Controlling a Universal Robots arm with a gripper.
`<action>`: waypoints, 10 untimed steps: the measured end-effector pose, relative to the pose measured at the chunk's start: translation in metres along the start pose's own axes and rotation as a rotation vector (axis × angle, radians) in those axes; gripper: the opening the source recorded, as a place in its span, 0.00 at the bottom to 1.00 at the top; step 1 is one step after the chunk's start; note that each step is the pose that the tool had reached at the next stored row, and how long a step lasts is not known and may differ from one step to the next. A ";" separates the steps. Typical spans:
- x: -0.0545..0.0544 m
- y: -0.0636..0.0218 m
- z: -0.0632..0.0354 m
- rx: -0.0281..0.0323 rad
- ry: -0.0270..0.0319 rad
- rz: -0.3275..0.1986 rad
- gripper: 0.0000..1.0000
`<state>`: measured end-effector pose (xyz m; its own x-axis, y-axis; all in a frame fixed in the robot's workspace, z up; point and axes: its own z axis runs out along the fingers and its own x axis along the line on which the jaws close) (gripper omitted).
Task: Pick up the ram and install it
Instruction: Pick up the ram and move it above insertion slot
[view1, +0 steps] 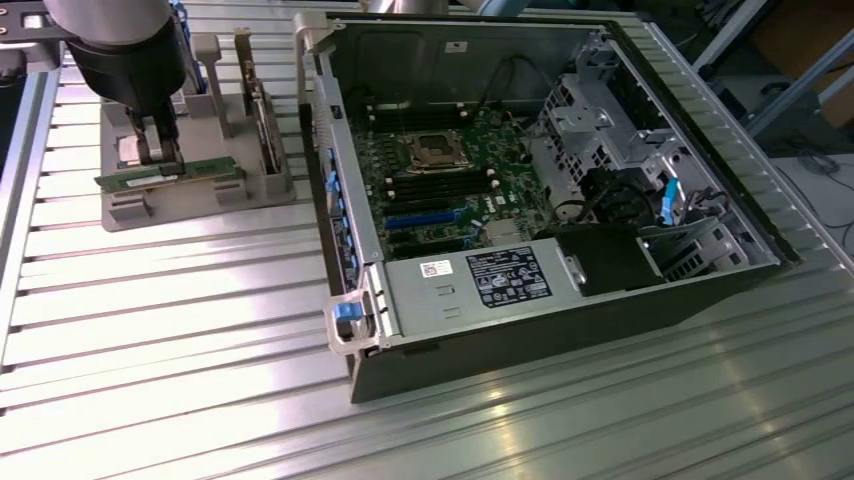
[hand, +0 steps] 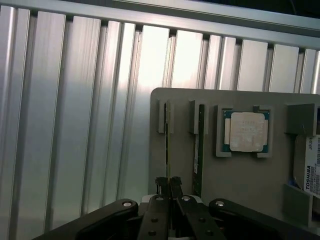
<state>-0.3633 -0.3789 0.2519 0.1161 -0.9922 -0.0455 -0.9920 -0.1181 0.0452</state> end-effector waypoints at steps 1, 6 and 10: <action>0.000 0.0000 -0.0005 0.0001 -0.0001 0.000 0.12; 0.000 0.0003 -0.0067 0.0001 -0.0001 0.000 0.12; -0.001 0.0006 -0.0137 0.0001 0.0000 0.000 0.12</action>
<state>-0.3633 -0.3789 0.2656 0.1161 -0.9922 -0.0456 -0.9920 -0.1182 0.0451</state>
